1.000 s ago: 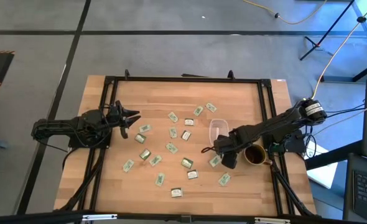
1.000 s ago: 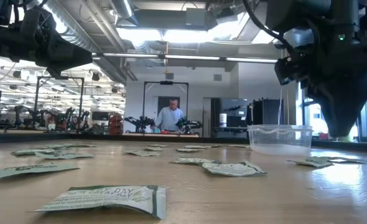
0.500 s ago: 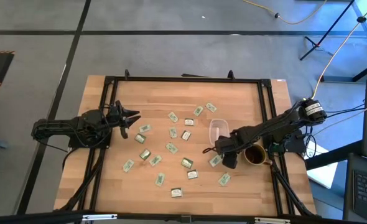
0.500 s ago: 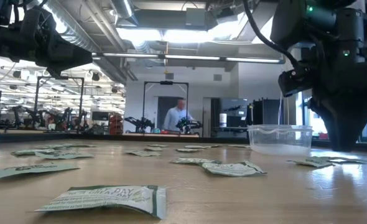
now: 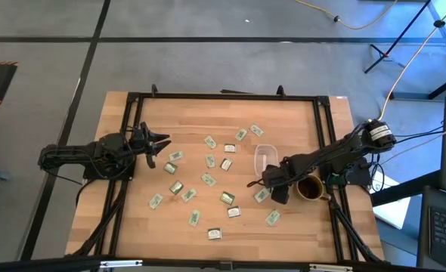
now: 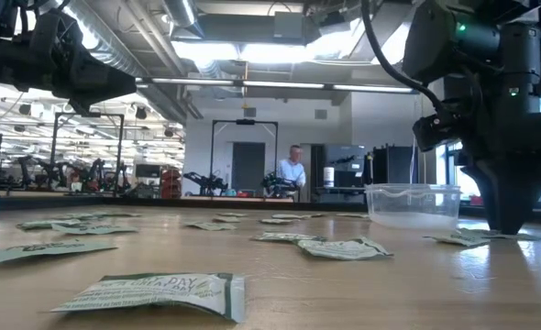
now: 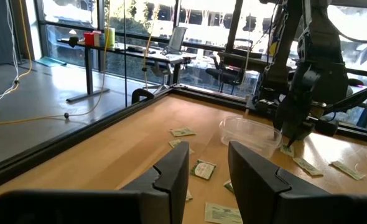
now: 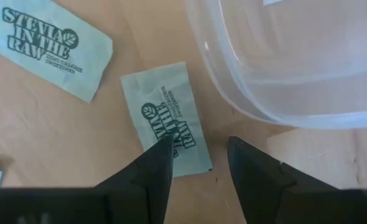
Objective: Pick and place items into bin
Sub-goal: Put the stevia packet into the transparent bin
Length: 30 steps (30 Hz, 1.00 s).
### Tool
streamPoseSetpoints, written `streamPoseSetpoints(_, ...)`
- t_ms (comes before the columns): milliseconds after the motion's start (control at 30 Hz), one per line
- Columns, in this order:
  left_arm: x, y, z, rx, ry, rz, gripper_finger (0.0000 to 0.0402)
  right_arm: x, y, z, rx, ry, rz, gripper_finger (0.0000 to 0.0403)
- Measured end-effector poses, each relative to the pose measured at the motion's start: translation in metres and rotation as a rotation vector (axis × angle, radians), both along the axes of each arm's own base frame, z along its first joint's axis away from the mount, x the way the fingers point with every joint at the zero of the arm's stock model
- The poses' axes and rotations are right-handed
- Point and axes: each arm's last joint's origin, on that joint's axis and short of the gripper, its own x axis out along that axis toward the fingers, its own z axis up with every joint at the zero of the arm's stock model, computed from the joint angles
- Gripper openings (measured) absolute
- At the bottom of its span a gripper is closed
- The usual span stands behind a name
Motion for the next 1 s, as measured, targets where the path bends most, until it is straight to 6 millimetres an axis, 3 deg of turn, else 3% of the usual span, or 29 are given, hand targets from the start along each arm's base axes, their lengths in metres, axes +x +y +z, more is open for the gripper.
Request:
streamPoseSetpoints(300,0.000,0.000,0.000,0.000,0.000,0.000,0.0106,0.003,0.001,-0.011,0.002,0.054,0.008,0.0150)
streamPoseSetpoints(767,0.000,0.000,0.000,-0.001,0.000,0.000,0.0106,0.006,0.003,-0.005,0.040,0.035,0.006,0.0055)
streamPoseSetpoints(1000,0.000,0.000,0.000,-0.001,0.000,0.000,0.0106,0.004,0.003,0.001,0.050,0.015,0.007,0.0037)
